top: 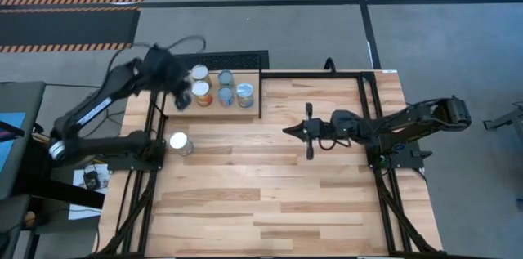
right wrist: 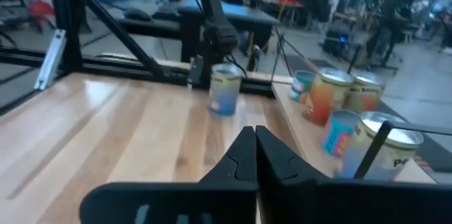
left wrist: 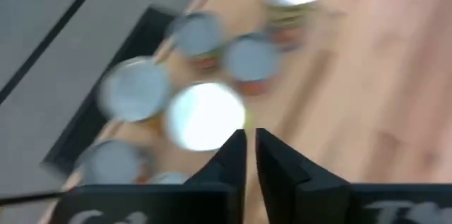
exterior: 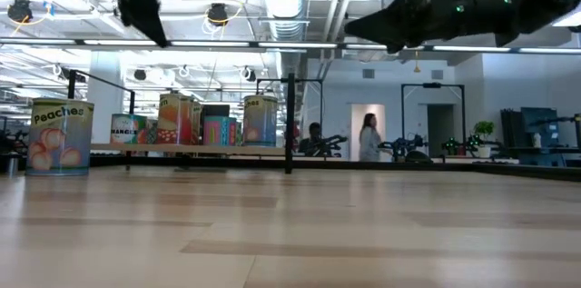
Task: Pick and place cans onto a shelf
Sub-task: Put the peaches on the shelf
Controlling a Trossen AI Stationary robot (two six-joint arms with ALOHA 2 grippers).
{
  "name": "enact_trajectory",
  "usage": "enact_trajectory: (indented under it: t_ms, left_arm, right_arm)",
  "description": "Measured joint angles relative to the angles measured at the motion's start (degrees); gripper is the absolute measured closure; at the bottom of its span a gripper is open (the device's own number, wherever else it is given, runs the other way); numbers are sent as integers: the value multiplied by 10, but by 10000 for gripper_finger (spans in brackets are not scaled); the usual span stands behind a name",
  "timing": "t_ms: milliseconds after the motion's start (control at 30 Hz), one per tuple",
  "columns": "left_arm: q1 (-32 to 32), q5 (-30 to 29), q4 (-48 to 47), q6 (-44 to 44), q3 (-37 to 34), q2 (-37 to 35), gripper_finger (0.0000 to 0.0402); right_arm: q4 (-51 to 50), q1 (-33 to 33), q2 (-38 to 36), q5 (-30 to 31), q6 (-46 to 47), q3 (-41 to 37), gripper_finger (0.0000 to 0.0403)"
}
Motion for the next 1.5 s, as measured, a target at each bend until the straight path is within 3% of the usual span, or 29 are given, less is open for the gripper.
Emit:
enact_trajectory:
  t_ms: [200, 367, 533, 700, 1033, 1500]
  left_arm:
    - [-179, -6, -3, -99, -50, -105, 399]
    - [-325, -82, -6, -200, -76, -147, 401]
    - [-450, -158, -18, -273, -87, -131, 401]
    - [-545, -190, -45, -342, -87, -88, 401]
    - [-606, -196, -246, -579, -88, -3, 394]
    - [-606, -219, -220, -547, -88, 92, 258]
  right_arm:
    - [33, -4, 0, -1, 5, -15, 394]
    - [34, -4, 0, -1, 5, -15, 394]
    - [34, -4, 0, -1, 7, -15, 394]
    - [34, -4, 0, 0, 11, -15, 393]
    - [33, -4, 0, 0, 11, -15, 393]
    - [33, -4, 0, 0, 10, -15, 394]
